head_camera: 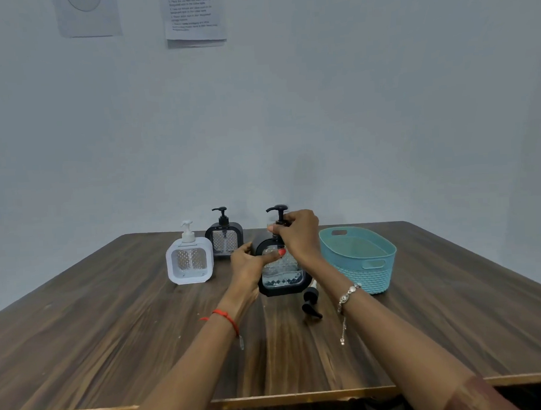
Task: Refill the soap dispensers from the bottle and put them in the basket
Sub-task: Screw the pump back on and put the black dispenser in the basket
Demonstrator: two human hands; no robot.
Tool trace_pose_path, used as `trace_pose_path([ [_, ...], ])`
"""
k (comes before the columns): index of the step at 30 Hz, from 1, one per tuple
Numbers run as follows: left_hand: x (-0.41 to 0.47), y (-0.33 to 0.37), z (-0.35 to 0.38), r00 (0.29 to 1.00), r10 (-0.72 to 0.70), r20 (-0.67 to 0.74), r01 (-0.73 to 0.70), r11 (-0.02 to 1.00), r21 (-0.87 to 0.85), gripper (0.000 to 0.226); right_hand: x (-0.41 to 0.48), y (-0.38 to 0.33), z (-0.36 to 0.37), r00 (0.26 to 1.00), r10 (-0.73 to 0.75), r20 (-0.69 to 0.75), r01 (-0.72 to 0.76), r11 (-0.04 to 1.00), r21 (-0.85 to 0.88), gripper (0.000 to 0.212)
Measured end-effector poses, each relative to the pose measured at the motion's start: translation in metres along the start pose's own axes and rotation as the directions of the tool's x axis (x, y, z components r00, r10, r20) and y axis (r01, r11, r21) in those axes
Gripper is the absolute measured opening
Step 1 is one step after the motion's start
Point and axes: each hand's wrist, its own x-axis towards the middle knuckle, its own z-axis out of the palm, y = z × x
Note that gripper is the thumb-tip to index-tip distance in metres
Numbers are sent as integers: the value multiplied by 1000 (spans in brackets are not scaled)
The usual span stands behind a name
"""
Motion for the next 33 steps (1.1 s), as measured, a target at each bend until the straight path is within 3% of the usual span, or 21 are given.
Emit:
trace_pose_path([
  [3, 2, 2, 7, 999, 32, 21, -33, 999, 42, 32, 11, 9, -19, 995, 2, 100, -7, 999, 44, 23],
  [7, 7, 3, 27, 995, 87, 55, -92, 992, 87, 31, 20, 27, -53, 975, 95, 202, -119, 987, 112, 62],
  [9, 9, 3, 40, 992, 98, 80, -105, 991, 80, 31, 22, 37, -73, 962, 137, 235, -161, 983, 87, 68],
  [12, 14, -1, 63, 989, 89, 119, -94, 995, 29, 32, 26, 49, -102, 933, 190, 305, -224, 971, 80, 66],
  [18, 22, -9, 118, 976, 106, 188, -131, 984, 123, 48, 44, 66, -143, 975, 145, 169, -155, 987, 48, 65],
  [25, 36, -22, 163, 957, 123, 261, -182, 959, 216, 44, 66, 93, -171, 993, 22, 113, -9, 993, -117, 67],
  [30, 41, -49, 170, 945, 77, 319, -182, 931, 315, 40, 70, 121, -171, 989, 68, 131, -23, 949, -316, 65],
  [33, 41, -66, 165, 933, 55, 357, -202, 898, 390, 35, 66, 138, -167, 985, 103, 135, -45, 926, -375, 53],
])
